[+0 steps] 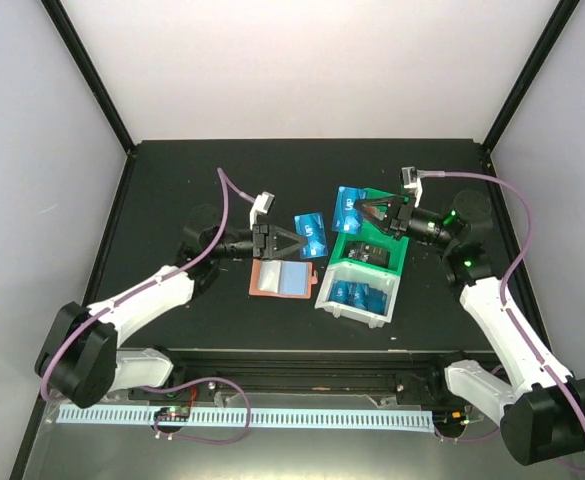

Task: Put the credit cards into the card holder
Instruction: Pick up the credit card from the storage box, then insert the credit card into the card holder.

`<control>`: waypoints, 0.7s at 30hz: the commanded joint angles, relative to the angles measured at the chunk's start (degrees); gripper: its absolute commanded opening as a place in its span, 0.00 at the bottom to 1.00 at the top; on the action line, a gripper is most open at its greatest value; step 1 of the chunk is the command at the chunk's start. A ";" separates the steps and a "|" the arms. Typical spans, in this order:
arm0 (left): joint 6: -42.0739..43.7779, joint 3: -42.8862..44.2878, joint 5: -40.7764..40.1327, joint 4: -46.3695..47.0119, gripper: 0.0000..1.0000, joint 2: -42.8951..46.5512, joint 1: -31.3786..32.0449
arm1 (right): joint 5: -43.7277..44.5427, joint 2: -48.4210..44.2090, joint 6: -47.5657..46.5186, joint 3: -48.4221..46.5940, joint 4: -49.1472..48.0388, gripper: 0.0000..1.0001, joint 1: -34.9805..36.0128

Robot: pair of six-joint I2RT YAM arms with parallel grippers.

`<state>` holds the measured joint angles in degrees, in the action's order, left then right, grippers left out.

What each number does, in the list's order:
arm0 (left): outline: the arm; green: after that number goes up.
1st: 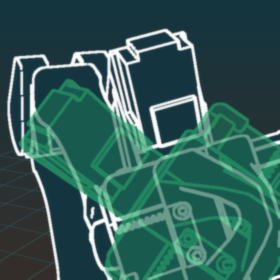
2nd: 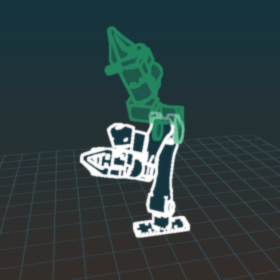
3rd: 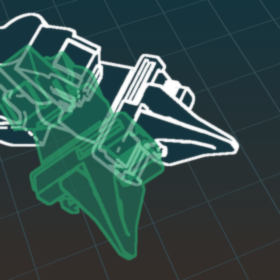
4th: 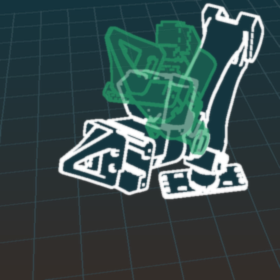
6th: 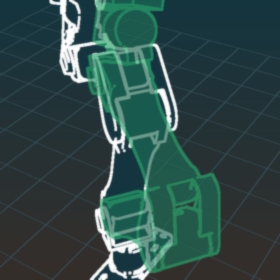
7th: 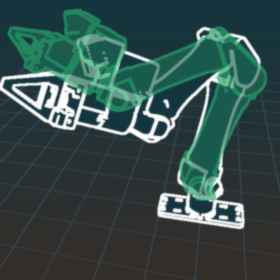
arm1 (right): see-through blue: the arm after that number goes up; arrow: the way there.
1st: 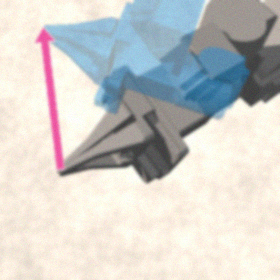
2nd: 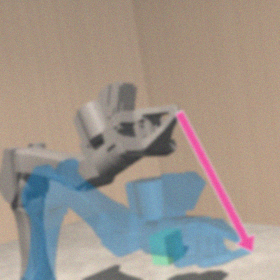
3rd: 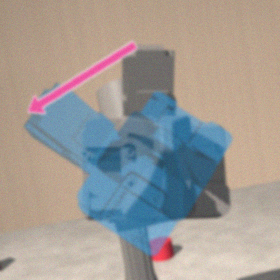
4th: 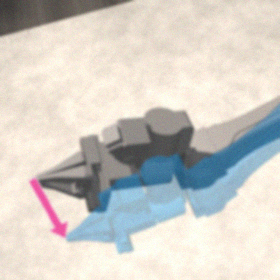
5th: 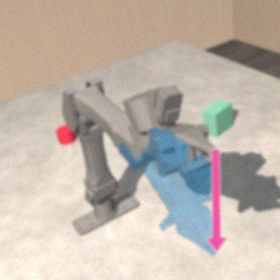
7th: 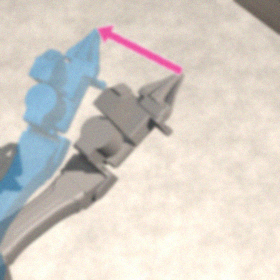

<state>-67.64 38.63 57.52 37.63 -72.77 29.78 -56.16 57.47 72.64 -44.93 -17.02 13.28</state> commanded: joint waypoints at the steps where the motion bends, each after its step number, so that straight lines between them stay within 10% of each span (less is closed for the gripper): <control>1: 8.92 0.32 -0.93 -13.40 0.02 3.29 -2.13 | 2.90 -0.70 -9.02 -2.98 9.11 0.01 -0.35; 8: 34.93 5.13 -20.31 -55.81 0.01 6.05 -2.45 | 14.30 1.39 -24.72 -5.28 28.67 0.01 5.88; 21: 39.92 7.52 -28.58 -66.83 0.01 -4.86 -2.45 | 32.95 17.26 -27.86 -3.03 36.36 0.01 28.75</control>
<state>-30.35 43.00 31.81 -25.41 -73.47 27.68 -28.01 70.32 46.15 -48.27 18.13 38.48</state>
